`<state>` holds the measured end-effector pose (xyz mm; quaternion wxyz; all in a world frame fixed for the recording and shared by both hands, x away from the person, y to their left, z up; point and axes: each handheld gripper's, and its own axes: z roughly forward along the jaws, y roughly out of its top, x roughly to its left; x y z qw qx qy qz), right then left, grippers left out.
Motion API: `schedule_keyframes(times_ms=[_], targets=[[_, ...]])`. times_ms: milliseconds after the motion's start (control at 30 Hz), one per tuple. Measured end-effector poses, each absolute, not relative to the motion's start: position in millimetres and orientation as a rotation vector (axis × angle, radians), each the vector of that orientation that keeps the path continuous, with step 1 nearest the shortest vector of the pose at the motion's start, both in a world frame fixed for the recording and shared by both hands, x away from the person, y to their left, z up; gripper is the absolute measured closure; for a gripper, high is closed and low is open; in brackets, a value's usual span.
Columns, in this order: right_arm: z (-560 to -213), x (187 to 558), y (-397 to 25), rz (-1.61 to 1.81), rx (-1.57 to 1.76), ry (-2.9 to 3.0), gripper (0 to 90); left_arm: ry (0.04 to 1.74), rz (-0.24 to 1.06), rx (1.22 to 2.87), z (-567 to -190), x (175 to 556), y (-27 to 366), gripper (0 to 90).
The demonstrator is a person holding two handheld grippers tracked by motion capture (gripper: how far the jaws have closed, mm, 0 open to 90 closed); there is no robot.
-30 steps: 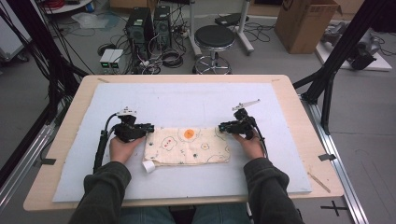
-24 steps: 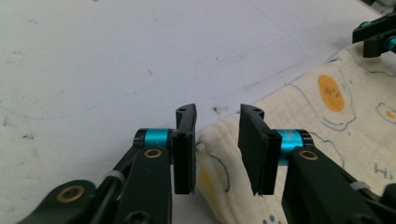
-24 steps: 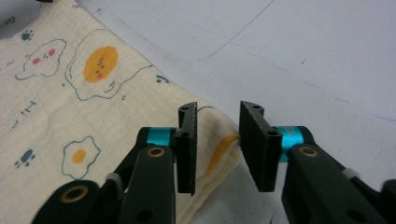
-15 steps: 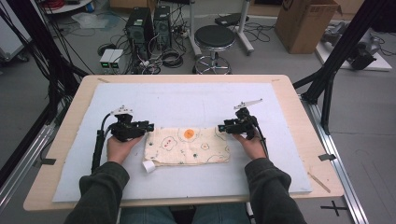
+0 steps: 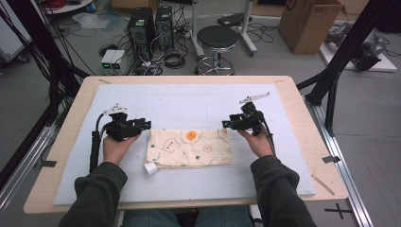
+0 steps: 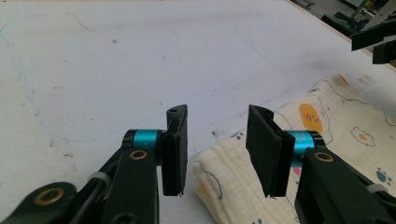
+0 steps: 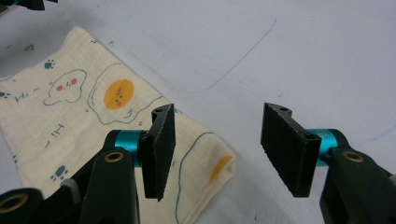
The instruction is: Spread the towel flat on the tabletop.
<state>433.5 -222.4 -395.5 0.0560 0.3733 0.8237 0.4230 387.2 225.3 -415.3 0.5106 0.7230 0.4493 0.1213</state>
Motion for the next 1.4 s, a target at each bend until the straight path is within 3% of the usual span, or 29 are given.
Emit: schedule_keyframes(times_ms=[200, 300, 1400], targets=[[-398, 434, -218, 1.258, 1.126, 2.522, 44.8, 1.08, 0.284, 1.785, -416, 388, 219, 57.8], [-400, 435, -216, 1.263, 1.122, 2.53, 44.8, 1.053, 0.313, 1.917, -411, 391, 209, 55.6], [-415, 433, -214, 1.238, 1.123, 2.565, 45.9, 1.041, 0.256, 1.886, -410, 392, 210, 50.8]])
